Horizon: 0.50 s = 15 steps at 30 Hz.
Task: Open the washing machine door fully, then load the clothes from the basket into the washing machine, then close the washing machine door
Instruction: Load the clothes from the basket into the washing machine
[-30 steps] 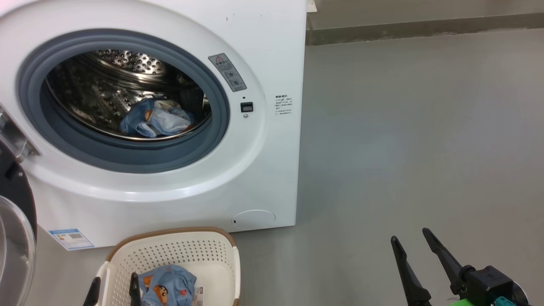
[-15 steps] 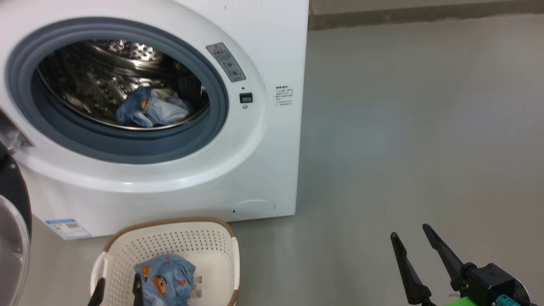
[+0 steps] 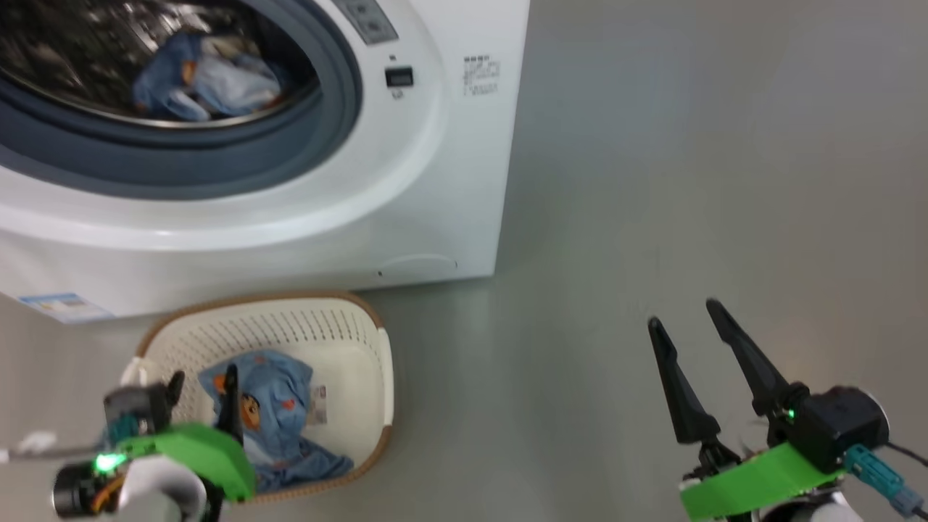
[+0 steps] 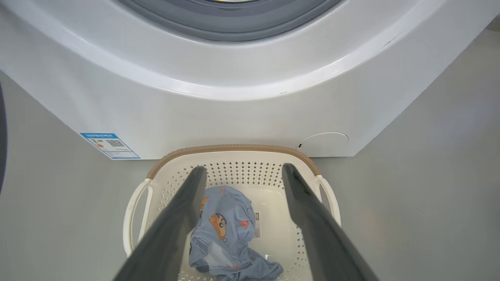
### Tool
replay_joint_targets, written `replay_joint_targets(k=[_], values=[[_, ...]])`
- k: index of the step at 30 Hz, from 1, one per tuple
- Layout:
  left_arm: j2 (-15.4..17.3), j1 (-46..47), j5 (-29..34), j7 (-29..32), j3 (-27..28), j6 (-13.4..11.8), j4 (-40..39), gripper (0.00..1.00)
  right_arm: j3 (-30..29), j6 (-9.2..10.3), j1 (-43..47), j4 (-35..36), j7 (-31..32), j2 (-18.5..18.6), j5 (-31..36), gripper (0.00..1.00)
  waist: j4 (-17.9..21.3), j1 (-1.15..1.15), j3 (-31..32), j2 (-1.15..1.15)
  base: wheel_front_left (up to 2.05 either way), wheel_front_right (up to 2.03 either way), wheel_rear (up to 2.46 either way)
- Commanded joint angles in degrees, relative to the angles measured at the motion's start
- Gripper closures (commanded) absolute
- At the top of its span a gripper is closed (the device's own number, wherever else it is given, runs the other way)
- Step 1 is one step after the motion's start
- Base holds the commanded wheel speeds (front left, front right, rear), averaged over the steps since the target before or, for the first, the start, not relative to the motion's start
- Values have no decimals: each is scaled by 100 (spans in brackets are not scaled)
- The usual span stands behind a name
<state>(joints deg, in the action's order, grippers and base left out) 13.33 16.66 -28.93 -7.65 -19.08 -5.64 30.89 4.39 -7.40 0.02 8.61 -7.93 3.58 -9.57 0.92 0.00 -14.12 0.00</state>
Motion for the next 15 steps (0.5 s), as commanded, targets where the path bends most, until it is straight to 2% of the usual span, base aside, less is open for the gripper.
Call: replay_joint_targets(k=[1, 8, 15], values=[[133, 343, -68, 6, 168, 79, 84, 0, 175, -9, -219, 151, -72, -2, 50, 0, 200, 0, -797, 0, 0, 0, 0], [319, 1755, -215, 510, 140, 707, 1689, 0, 437, -9, -839, 6, -370, -40, -35, 0, 639, 0, -1885, 0, 0, 0, 0], [758, 2791, -447, 1034, 300, 1047, 2712, 0, 756, -9, -1411, -229, -619, -65, -209, 0, 1169, 0, -2814, 0, 0, 0, 0]])
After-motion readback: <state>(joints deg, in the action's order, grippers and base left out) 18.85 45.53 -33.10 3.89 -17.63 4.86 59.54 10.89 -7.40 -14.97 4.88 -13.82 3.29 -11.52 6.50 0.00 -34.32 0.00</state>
